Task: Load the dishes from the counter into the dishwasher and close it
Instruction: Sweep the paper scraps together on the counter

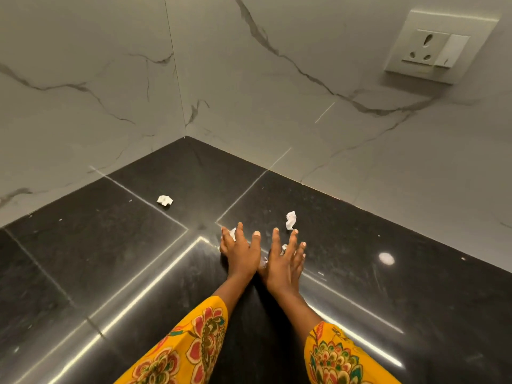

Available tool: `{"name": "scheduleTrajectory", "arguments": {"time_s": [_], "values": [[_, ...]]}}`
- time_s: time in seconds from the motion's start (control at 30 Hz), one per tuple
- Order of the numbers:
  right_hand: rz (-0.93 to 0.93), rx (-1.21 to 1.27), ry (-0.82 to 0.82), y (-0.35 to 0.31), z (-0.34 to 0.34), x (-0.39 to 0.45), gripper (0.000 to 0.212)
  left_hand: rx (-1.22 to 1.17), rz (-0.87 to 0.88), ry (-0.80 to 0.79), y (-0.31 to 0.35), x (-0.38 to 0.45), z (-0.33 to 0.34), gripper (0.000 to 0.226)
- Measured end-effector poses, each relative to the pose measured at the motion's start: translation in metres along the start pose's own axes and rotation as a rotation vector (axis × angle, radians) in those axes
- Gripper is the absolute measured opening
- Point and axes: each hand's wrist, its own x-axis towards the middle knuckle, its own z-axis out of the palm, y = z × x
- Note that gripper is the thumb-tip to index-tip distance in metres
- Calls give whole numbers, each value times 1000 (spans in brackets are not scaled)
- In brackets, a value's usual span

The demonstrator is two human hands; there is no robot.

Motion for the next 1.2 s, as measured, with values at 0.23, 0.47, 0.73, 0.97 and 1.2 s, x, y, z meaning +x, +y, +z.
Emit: {"name": "scheduleTrajectory", "arguments": {"time_s": [0.23,0.47,0.73,0.97,1.2], "values": [[-30,-4,7,-2,-5,54,81,120,158,-173,10,48,19,47],[-60,22,11,-10,0,89,83,-39,276,124,20,99,-20,37],[-209,-42,396,-7,14,92,13,362,-55,434,-33,170,-98,43],[-211,93,439,-4,18,93,18,431,52,247,-26,147,-47,40],[26,667,451,0,2,89,78,-63,178,-26,24,67,28,44]]}}
